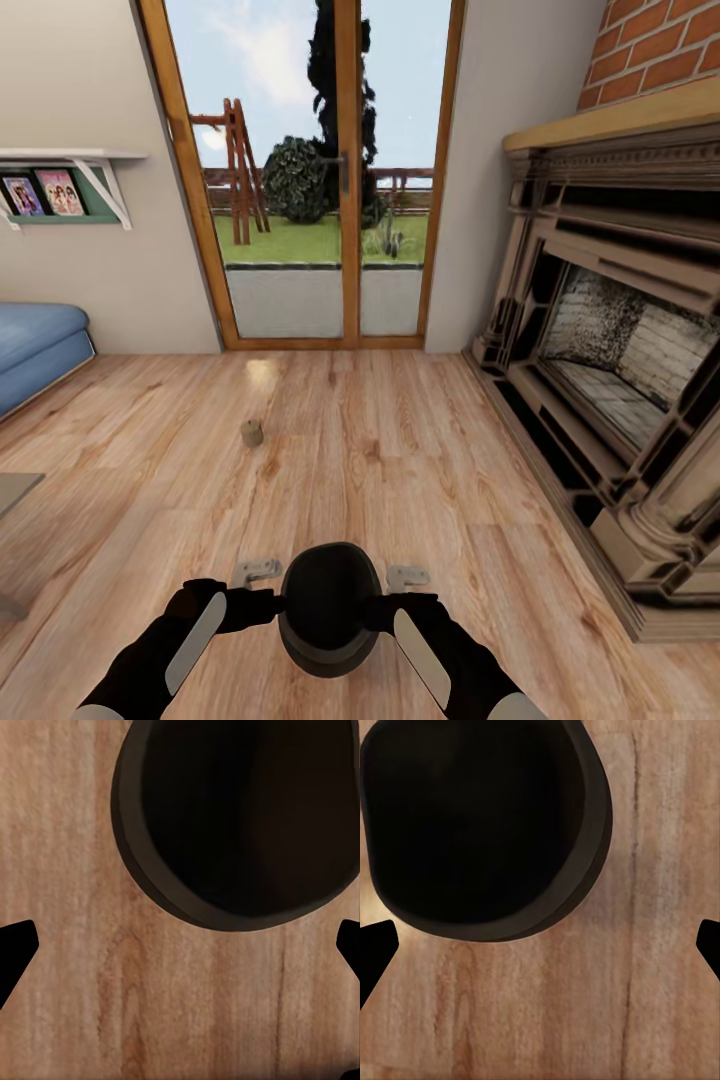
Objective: Place each of the two pumpkins and all three candles from the living room inside a cabinet in the living room (use any cabinet), then make sure every cabinet is closed, and position the cauldron so it is next to a table in the living room.
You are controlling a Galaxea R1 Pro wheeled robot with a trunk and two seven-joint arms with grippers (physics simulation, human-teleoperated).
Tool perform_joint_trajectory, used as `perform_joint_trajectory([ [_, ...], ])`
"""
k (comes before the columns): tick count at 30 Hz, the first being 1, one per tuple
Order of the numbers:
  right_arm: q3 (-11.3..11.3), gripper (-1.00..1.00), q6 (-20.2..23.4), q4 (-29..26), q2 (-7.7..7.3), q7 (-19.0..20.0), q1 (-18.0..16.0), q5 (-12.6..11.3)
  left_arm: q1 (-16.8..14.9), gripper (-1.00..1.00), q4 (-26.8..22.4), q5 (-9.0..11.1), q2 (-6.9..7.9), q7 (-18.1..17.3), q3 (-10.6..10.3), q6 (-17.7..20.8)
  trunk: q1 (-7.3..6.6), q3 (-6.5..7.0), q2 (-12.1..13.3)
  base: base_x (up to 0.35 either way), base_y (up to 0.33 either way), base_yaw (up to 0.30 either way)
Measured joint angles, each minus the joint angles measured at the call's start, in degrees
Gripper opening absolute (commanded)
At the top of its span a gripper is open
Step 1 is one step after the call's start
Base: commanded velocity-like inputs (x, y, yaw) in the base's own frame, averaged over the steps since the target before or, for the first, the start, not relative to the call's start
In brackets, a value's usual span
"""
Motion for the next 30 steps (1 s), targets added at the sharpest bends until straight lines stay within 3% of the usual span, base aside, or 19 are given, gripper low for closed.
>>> perform_joint_trajectory([
  [15, -0.1, 1.0, 0.0, 0.0, 0.0, 0.1, 0.0, 0.0, 0.0, 1.0, -0.4, 0.7, 0.07, -1.8, 0.0, 0.0, 3.3, -2.69, -6.0, 0.0, 0.0, 0.0],
  [30, 0.0, 1.0, 0.0, 0.0, 0.0, 0.1, 0.0, 0.0, 0.0, 1.0, -0.5, 0.8, 0.0, -1.9, 0.1, 0.0, 3.29, -2.7, -6.0, 0.077, 0.016, 0.0],
])
